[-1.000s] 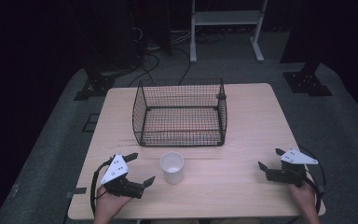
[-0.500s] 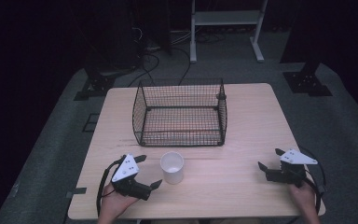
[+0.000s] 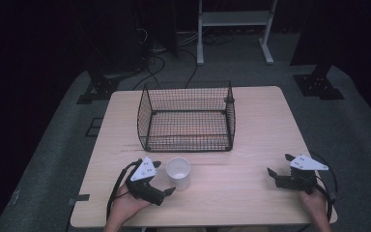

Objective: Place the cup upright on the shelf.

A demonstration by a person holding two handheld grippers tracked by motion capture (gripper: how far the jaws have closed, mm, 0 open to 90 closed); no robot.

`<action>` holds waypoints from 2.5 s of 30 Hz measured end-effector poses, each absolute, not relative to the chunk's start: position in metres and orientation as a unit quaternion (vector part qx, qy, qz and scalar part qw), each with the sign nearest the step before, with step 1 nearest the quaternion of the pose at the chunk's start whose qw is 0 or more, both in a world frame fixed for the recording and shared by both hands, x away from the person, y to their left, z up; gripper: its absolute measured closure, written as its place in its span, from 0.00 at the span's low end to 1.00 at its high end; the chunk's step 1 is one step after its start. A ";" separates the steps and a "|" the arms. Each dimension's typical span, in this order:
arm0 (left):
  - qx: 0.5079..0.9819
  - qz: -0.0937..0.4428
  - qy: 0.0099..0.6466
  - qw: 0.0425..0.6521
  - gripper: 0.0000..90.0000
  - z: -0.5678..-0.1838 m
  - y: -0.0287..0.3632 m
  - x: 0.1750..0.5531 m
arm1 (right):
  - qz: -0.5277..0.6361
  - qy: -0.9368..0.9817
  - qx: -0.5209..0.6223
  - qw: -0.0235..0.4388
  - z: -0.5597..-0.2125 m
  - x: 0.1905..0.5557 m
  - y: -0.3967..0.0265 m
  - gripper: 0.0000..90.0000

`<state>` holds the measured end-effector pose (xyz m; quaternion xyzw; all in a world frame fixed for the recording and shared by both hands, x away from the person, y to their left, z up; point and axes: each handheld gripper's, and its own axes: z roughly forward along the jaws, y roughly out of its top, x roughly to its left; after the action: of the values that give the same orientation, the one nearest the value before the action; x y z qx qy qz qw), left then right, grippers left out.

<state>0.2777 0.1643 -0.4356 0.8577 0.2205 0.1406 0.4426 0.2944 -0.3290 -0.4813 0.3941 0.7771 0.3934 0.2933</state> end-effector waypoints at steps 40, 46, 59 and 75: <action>0.900 0.086 0.197 0.380 0.23 -0.434 0.125 0.309 | 0.392 0.780 0.388 0.297 -0.481 0.294 -0.328 0.15; 0.894 0.088 0.194 0.395 0.24 -0.427 0.124 0.310 | 0.392 0.779 0.388 0.298 -0.481 0.294 -0.328 0.15; 0.894 0.081 0.167 0.409 0.24 -0.400 0.112 0.314 | 0.392 0.778 0.392 0.296 -0.481 0.294 -0.328 0.15; 0.896 0.086 0.167 0.403 0.24 -0.379 0.110 0.332 | 0.394 0.776 0.395 0.293 -0.481 0.294 -0.329 0.15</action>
<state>0.3316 0.1100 -0.3786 0.8956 0.1666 0.0860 0.4033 0.2943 -0.3292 -0.4812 0.3952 0.7764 0.3939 0.2930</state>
